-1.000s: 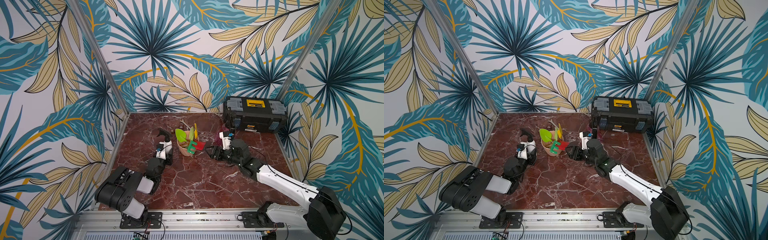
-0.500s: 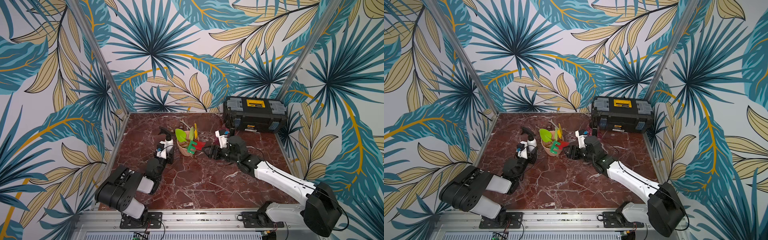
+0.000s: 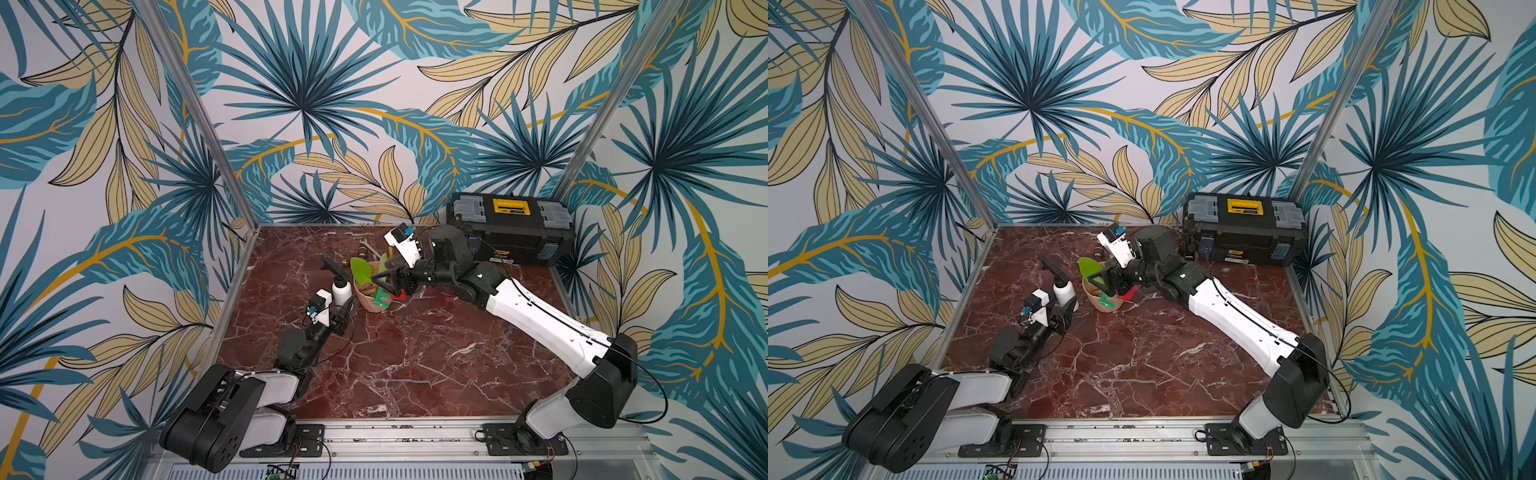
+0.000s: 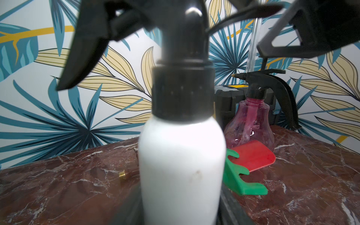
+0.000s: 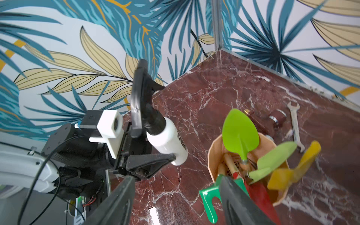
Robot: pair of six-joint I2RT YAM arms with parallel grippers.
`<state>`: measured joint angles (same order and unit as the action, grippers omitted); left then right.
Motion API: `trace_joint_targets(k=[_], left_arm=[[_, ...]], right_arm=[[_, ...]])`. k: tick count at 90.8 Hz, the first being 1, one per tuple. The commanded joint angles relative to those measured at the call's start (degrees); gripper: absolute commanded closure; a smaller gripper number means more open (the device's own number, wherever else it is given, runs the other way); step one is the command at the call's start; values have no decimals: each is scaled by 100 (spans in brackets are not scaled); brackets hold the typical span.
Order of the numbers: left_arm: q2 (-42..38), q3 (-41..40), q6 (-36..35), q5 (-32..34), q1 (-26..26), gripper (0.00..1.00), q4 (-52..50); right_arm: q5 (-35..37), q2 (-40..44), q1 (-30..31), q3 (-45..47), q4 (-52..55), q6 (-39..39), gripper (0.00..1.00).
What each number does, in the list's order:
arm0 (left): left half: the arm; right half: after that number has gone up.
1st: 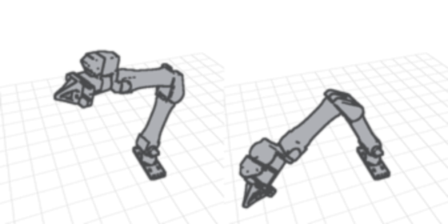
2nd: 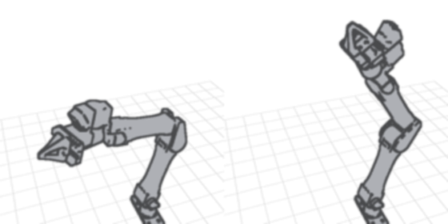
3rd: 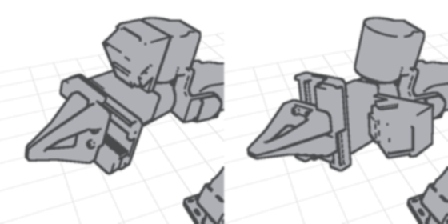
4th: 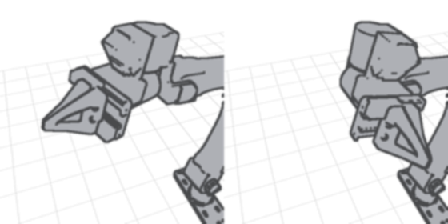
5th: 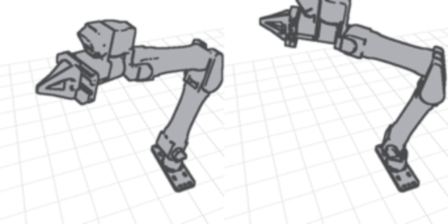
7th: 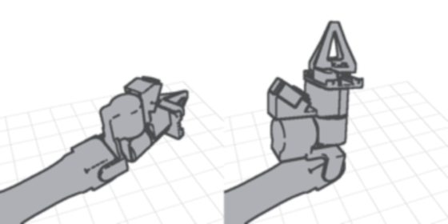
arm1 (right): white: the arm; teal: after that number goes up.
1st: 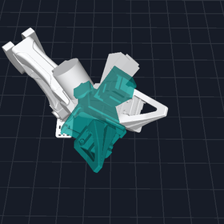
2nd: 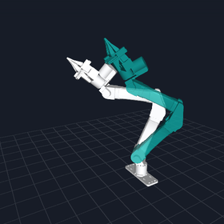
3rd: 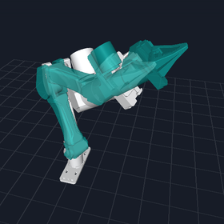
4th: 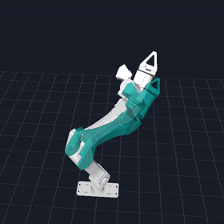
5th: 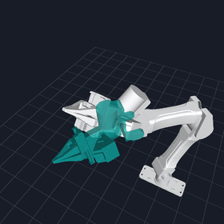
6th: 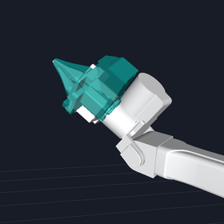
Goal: Organize the gardening tools
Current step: Pick up the gardening tool from the center of the board.
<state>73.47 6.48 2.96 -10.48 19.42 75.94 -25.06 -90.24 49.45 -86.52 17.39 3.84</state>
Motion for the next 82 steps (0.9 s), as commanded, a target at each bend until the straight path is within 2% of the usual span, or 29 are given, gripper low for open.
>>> trace_joint_targets(k=[1,22,41,53,66,82], left_arm=[[-328,83,-169,-382,18,82,-340],[-776,206,-318,-472,18,82,-1071],[-969,205,-358,-453,18,81,-1252],[-1014,188,-371,-433,14,80,-1244],[-1019,176,-391,-408,14,80,-1239],[-1033,165,-393,-393,18,78,-1235]], right_arm=[[-245,-340,264,-507,603,-710,23],[480,-1134,704,-1717,1028,-651,21],[1298,-1526,1042,-2168,1234,-422,30],[1675,-1663,1092,-2290,1264,-287,41],[1738,-1731,1093,-2306,1260,-206,51],[1758,-1748,1094,-2296,1213,-109,68]])
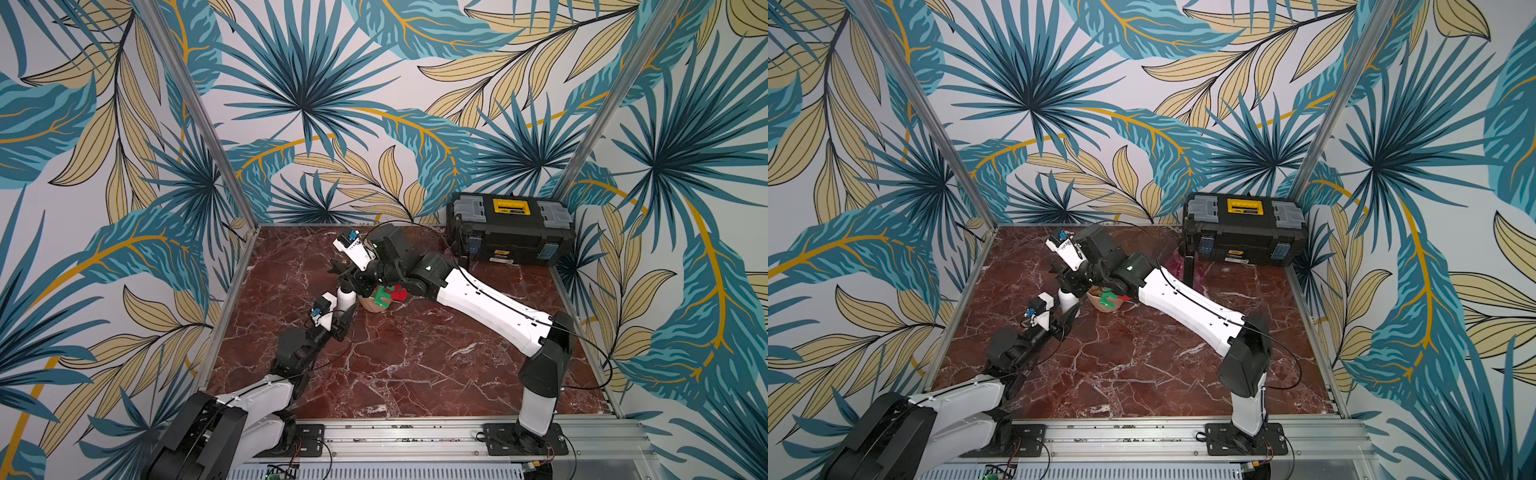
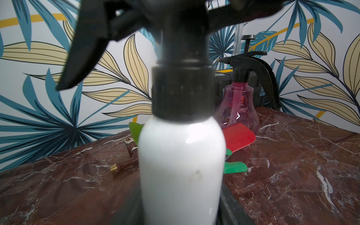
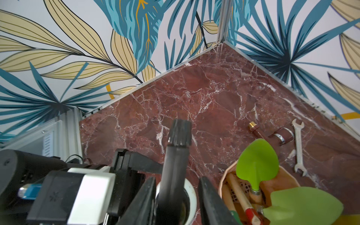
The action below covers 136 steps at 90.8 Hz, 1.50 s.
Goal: Organize the gardening tools
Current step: Pick up the gardening tool from the center of the board, then place the gardening tool at the center of the board.
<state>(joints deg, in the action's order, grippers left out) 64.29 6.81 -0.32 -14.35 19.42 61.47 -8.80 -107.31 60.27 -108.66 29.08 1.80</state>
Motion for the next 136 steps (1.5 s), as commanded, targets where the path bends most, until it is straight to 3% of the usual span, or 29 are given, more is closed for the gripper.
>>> trace_joint_targets(k=[1,22,30,31,33,35,37,70,97,122,136], left_arm=[[-117,135,-65,-2,18,77,210],[-168,120,-129,34,18,67,143],[-226,111,-157,37,16,44,105],[-238,110,-159,37,17,38,99],[-258,110,-168,29,18,11,88],[-283,104,-176,22,16,3,81],[-307,98,-183,31,13,1,68],[-1095,33,-96,204,18,0,-488],[-2290,113,112,332,14,0,-1493],[-2705,162,195,600,17,0,-1830],[-2638,178,202,603,11,0,-1833]], right_arm=[[132,-39,11,-88,49,93,69],[126,-5,-1,-65,19,125,82],[126,27,11,-36,-19,152,85],[125,35,11,-25,-22,153,85],[113,50,20,-8,-38,167,86],[97,65,18,11,-48,177,86],[73,79,13,29,-66,186,86],[-50,500,13,353,42,425,87],[-184,1559,11,1202,257,619,87],[466,2590,11,2275,466,847,87],[1248,3182,8,2799,785,1137,87]])
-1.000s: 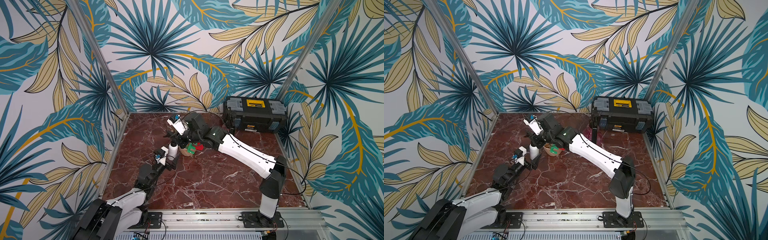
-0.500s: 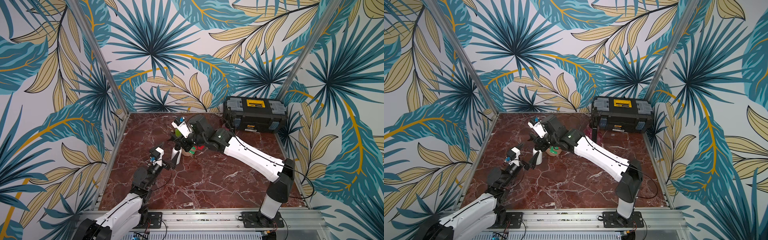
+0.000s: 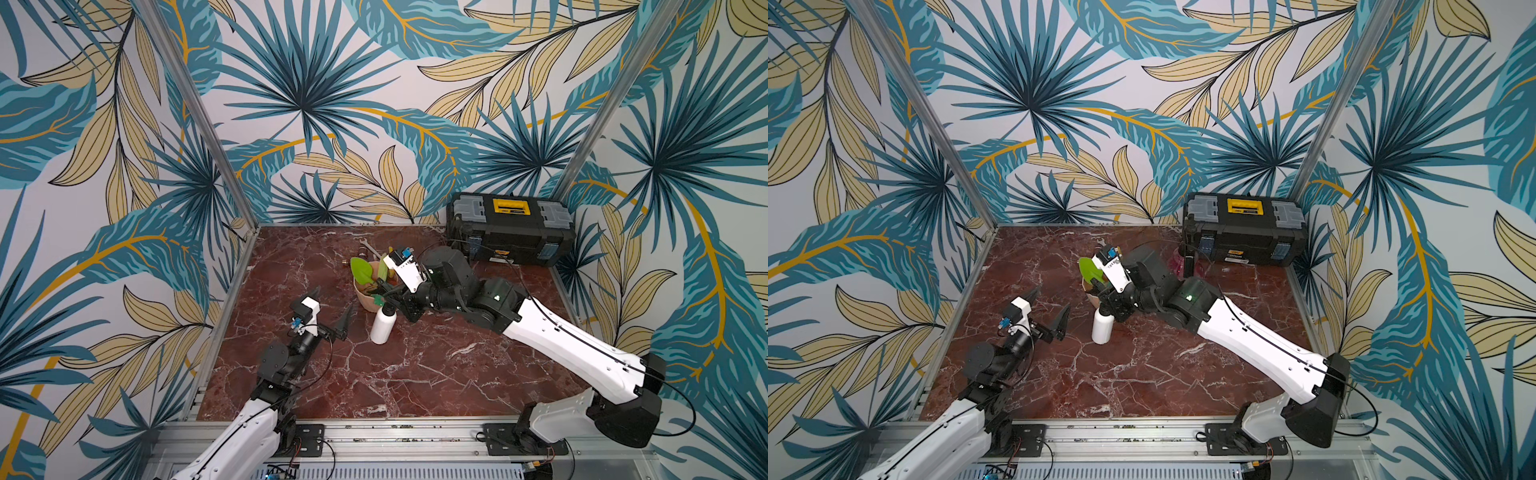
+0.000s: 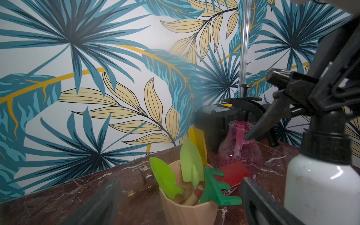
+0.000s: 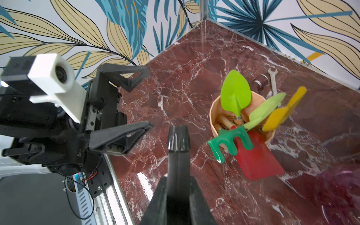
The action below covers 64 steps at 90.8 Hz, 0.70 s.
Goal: Organize the gardening tools
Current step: Place the gardening tool at the center of the board.
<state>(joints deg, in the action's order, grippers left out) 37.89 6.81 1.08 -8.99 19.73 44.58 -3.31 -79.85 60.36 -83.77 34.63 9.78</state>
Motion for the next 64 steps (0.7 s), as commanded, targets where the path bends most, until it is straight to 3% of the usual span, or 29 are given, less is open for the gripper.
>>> trace_joint_targets(k=[1,19,42,64], left_arm=[[10,179,65,75,-16,0,-143],[132,206,76,26,-17,0,-92],[226,247,94,-26,-18,0,-66],[237,244,111,-40,-13,0,-75]], right_arm=[[766,485,1,353,255,366,87],[2012,1325,-6,934,836,982,87],[3549,1777,-35,1082,2150,2092,87],[4211,1965,-383,974,2900,2725,87]])
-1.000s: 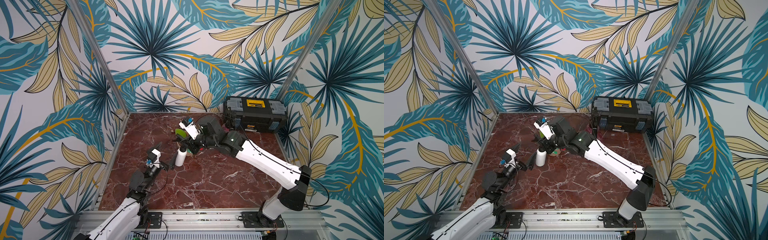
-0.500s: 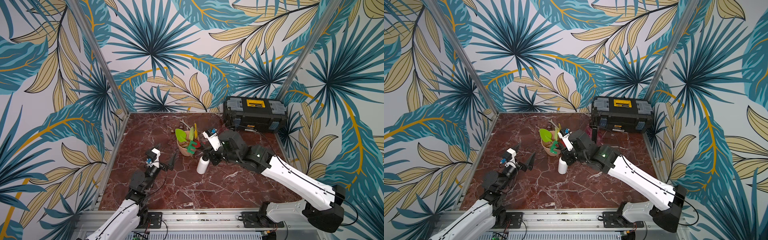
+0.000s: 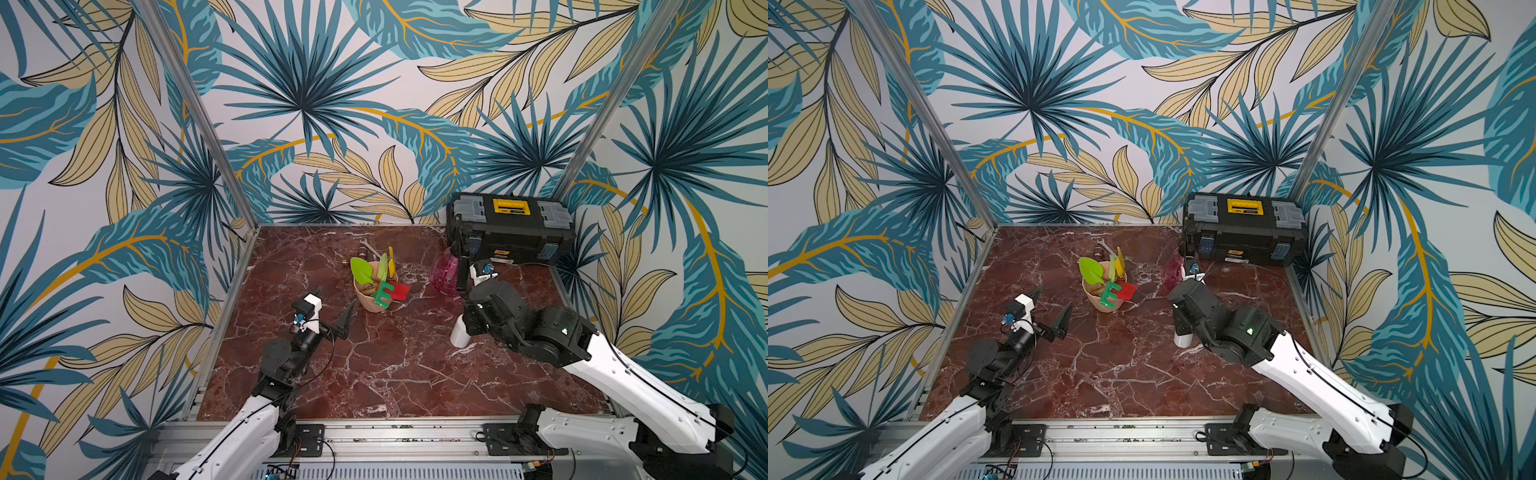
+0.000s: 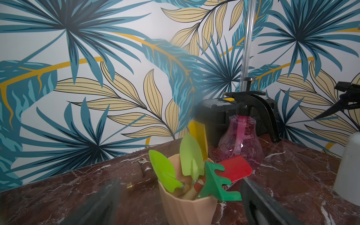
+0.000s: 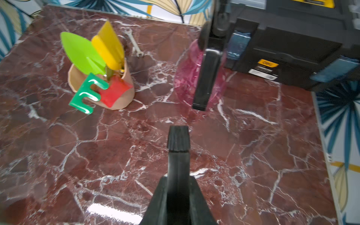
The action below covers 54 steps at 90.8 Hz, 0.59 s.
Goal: Organize the gardening tools
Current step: Place the gardening tool at the center of the board.
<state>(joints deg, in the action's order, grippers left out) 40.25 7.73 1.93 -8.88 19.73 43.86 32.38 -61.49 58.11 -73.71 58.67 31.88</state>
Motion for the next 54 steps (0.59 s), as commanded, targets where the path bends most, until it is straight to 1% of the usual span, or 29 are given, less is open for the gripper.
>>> trace_joint_targets(k=[1,11,17,24,27,32,46,54], left_arm=[[1,156,26,-52,-13,0,-6],[0,159,45,-48,-15,0,1],[-2,168,60,-53,-13,0,6],[0,184,75,-60,-13,0,9],[-6,190,78,-50,-13,0,9],[-14,194,86,-55,-13,0,3],[-29,306,88,88,-13,0,-267],[-26,379,87,212,-17,0,-480]], right_arm=[[662,134,-181,-26,518,532,87],[832,154,-590,66,508,571,87],[706,172,-893,197,93,250,88],[356,138,-1237,388,-570,-197,88],[176,102,-1523,459,-844,-402,88],[-112,-6,-1807,551,-1250,-718,88],[-571,-401,-2636,722,-2197,-1275,88],[-827,-638,-2946,785,-2698,-1466,88]])
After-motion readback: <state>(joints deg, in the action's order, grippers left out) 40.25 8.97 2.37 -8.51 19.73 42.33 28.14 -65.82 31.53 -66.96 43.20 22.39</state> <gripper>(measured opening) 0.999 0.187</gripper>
